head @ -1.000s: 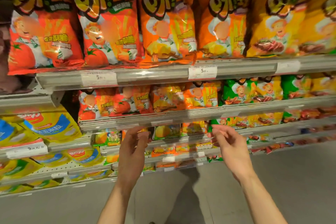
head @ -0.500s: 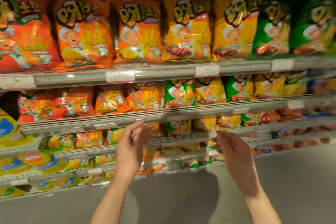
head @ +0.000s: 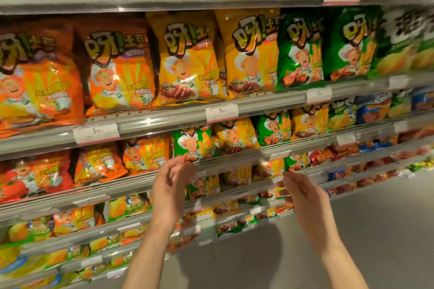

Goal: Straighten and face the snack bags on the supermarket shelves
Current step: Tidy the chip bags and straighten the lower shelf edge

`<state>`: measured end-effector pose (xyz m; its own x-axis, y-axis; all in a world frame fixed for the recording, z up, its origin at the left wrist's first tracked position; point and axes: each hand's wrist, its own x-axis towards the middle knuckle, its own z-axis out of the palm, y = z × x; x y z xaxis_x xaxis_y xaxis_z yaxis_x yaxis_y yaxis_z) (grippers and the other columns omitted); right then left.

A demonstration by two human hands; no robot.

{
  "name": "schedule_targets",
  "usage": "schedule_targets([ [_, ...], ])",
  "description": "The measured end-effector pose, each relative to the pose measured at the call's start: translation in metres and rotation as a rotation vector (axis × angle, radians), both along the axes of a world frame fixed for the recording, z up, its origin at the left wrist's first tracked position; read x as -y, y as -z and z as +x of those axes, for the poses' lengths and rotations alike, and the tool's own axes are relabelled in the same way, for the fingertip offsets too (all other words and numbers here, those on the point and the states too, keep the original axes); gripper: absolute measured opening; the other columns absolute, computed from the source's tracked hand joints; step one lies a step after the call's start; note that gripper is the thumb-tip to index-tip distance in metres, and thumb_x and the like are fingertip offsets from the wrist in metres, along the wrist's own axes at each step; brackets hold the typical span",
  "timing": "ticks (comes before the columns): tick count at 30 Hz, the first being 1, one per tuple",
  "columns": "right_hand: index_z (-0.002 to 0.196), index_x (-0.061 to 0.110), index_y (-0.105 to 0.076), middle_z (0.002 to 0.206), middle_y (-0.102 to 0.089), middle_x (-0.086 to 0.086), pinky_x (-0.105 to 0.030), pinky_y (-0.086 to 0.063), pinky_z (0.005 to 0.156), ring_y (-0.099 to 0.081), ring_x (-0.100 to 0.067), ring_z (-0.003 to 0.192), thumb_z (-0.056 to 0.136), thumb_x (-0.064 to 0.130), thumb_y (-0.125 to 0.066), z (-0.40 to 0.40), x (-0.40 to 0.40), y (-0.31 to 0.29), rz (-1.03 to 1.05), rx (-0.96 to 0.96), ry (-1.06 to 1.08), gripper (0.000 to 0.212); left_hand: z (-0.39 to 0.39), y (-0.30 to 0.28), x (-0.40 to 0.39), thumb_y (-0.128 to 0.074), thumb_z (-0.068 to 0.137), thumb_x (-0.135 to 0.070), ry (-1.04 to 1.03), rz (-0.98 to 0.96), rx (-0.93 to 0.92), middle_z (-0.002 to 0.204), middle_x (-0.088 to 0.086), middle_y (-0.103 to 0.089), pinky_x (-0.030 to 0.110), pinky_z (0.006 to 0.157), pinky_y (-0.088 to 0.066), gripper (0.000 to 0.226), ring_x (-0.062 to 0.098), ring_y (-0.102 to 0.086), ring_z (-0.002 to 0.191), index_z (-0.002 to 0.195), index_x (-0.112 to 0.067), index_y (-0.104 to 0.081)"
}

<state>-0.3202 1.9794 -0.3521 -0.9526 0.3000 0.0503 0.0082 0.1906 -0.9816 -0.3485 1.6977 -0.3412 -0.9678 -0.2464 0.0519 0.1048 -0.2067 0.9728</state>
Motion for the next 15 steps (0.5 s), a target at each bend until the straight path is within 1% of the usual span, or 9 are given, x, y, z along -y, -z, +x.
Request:
schedule_targets([
  [2,0.104,0.032,-0.073,0.093,-0.077,0.007,-0.032,-0.053,0.079,-0.072,-0.014,0.088,0.101,0.029,-0.061,-0.006,-0.006,-0.006,0.022,-0.012,0.015,0.013,-0.015,0.001,-0.003,-0.041,0.105,0.001,0.044,0.082,-0.028,0.109,0.013,-0.072,0.03,0.085,-0.055,0.027,0.018,-0.071,0.092,0.114,-0.01,-0.064],
  [4,0.1,0.031,-0.074,0.091,-0.077,0.006,-0.034,-0.053,0.082,-0.071,-0.013,0.088,0.101,0.034,-0.061,-0.014,-0.008,-0.01,0.045,-0.038,0.029,0.013,-0.03,0.007,-0.004,-0.049,0.103,-0.002,0.027,0.03,-0.033,0.108,0.016,-0.073,0.033,0.081,-0.057,0.023,0.023,-0.072,0.09,0.11,-0.014,-0.069],
  [6,0.096,0.029,-0.074,0.09,-0.076,0.005,-0.035,-0.054,0.083,-0.071,-0.015,0.09,0.102,0.027,-0.061,-0.022,-0.006,-0.011,0.068,-0.046,0.022,0.014,-0.04,0.012,-0.005,-0.061,0.1,-0.007,-0.021,-0.002,-0.015,0.105,0.013,-0.077,0.033,0.081,-0.058,0.02,0.029,-0.073,0.094,0.104,-0.023,-0.072],
  [8,0.095,0.032,-0.074,0.09,-0.076,0.007,-0.031,-0.053,0.076,-0.071,-0.013,0.091,0.102,0.024,-0.06,-0.03,-0.002,-0.009,0.082,-0.028,0.011,0.018,-0.043,0.019,-0.005,-0.063,0.099,-0.011,-0.031,0.0,-0.002,0.107,0.01,-0.077,0.032,0.083,-0.059,0.021,0.028,-0.074,0.1,0.103,-0.029,-0.074],
  [10,0.096,0.033,-0.074,0.089,-0.076,0.005,-0.024,-0.049,0.066,-0.07,-0.007,0.084,0.102,0.028,-0.061,-0.038,-0.001,-0.006,0.075,-0.02,-0.004,0.015,-0.046,0.023,-0.004,-0.063,0.1,-0.015,-0.027,0.006,-0.003,0.111,0.008,-0.077,0.029,0.084,-0.059,0.024,0.024,-0.073,0.103,0.102,-0.036,-0.074],
  [11,0.097,0.031,-0.074,0.088,-0.076,0.004,-0.019,-0.048,0.061,-0.07,-0.004,0.078,0.101,0.031,-0.062,-0.044,0.0,-0.005,0.059,-0.012,-0.013,0.012,-0.048,0.024,-0.004,-0.062,0.101,-0.014,-0.033,0.013,0.003,0.112,0.008,-0.076,0.026,0.082,-0.06,0.024,0.023,-0.073,0.103,0.103,-0.035,-0.074],
  [13,0.1,0.027,-0.073,0.086,-0.077,0.004,-0.013,-0.05,0.061,-0.07,0.0,0.073,0.1,0.028,-0.063,-0.058,0.001,-0.002,-0.003,0.007,-0.034,0.01,-0.054,0.028,-0.002,-0.056,0.103,-0.01,-0.06,0.037,0.038,0.119,0.016,-0.073,0.021,0.079,-0.059,0.02,0.026,-0.07,0.104,0.112,-0.022,-0.07],
  [14,0.099,0.027,-0.073,0.086,-0.077,0.004,-0.013,-0.052,0.064,-0.071,-0.002,0.075,0.1,0.022,-0.063,-0.065,0.002,-0.001,-0.019,0.015,-0.049,0.011,-0.056,0.029,-0.002,-0.053,0.105,-0.008,-0.069,0.042,0.051,0.121,0.018,-0.071,0.022,0.079,-0.059,0.019,0.028,-0.069,0.104,0.116,-0.016,-0.067],
  [15,0.098,0.027,-0.072,0.086,-0.077,0.003,-0.016,-0.054,0.066,-0.071,-0.004,0.076,0.1,0.018,-0.063,-0.073,0.001,0.002,-0.007,0.009,-0.064,0.013,-0.057,0.031,-0.002,-0.052,0.106,-0.01,-0.084,0.009,0.052,0.12,0.016,-0.072,0.023,0.081,-0.059,0.019,0.027,-0.071,0.104,0.118,-0.015,-0.065],
])
